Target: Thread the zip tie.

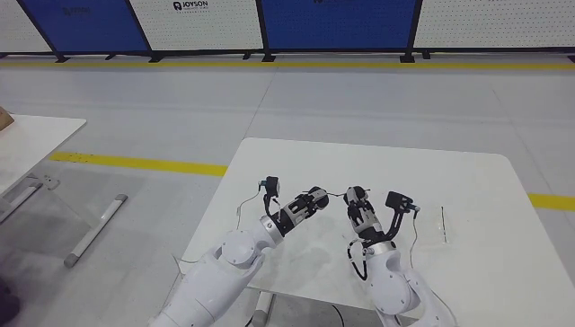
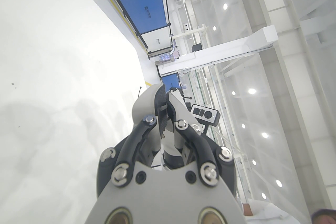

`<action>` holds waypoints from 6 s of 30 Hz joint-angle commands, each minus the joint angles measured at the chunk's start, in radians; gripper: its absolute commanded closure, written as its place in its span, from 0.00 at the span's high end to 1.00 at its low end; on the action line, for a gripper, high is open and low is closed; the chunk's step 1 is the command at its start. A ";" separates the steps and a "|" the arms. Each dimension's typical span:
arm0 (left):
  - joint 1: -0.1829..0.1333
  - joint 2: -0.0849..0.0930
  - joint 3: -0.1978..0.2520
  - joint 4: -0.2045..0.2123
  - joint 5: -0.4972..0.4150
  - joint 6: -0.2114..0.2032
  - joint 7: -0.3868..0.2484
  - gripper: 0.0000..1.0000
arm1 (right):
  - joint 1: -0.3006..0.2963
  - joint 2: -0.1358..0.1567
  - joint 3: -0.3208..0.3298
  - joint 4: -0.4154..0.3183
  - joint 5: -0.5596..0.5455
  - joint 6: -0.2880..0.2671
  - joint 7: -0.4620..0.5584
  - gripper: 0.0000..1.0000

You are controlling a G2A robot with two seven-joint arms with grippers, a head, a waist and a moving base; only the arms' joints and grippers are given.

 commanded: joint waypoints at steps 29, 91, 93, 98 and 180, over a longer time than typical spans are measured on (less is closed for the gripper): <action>0.000 0.000 0.000 0.000 0.000 0.000 0.000 0.00 | -0.024 -0.004 0.021 -0.014 -0.039 -0.035 0.009 0.27; -0.003 -0.011 0.047 -0.013 0.179 0.030 0.146 0.22 | -0.031 -0.015 0.027 -0.022 -0.125 -0.024 0.004 0.00; -0.003 -0.012 0.048 -0.013 0.181 0.030 0.146 0.19 | -0.032 -0.015 0.027 -0.022 -0.125 -0.023 0.002 0.00; -0.003 -0.012 0.048 -0.013 0.183 0.029 0.148 0.18 | -0.034 -0.017 0.025 -0.024 -0.132 -0.022 0.000 0.00; 0.017 -0.010 0.027 -0.044 0.225 -0.001 0.132 0.00 | -0.035 -0.021 0.056 -0.026 -0.130 -0.034 0.064 0.00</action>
